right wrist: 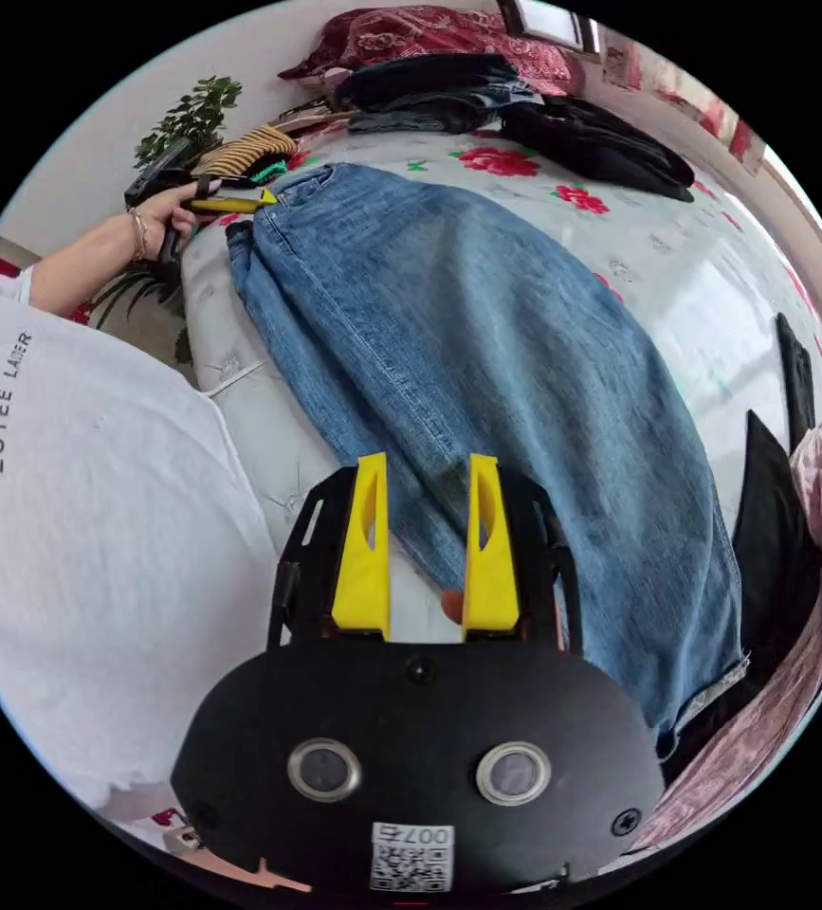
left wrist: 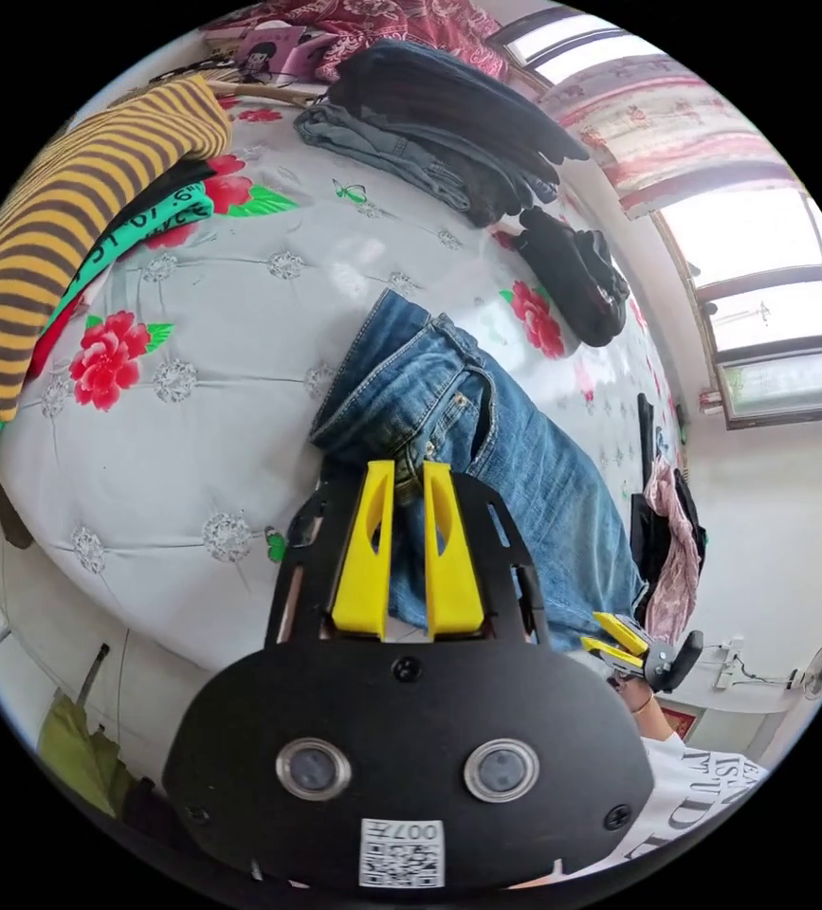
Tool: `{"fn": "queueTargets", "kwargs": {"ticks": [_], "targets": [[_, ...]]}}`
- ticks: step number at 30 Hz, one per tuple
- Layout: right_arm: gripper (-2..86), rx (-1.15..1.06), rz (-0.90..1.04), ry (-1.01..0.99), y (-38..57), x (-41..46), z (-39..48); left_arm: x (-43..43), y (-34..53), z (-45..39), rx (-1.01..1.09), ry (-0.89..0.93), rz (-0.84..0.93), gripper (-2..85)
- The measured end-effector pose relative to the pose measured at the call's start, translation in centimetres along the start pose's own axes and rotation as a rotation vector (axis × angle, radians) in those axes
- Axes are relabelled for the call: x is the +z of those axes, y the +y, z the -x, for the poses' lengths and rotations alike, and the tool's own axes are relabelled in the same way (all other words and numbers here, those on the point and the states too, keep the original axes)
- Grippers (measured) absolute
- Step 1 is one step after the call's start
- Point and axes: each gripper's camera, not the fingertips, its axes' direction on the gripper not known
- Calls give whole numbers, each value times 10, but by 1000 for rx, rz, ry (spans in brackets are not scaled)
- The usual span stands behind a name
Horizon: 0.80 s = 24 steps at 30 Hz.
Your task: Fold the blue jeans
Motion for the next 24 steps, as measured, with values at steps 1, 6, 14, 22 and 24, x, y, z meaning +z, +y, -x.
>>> {"fn": "queueTargets", "kwargs": {"ticks": [1,6,14,22,24], "targets": [[55,-13,49,83,-14,5,4,-5,-3,-10,36,-4,5,46],[11,-46,3,106,-31,-56,3,-48,-4,-41,143,60,-5,37],[1,-86,-30,-49,-29,-81,0,-39,38,-22,184,-31,113,40],[34,74,-72,-348,-61,-95,-79,-2,58,30,43,77,81,63],[45,99,-161,-349,-70,-121,-110,-21,57,20,75,14,55,61]]}}
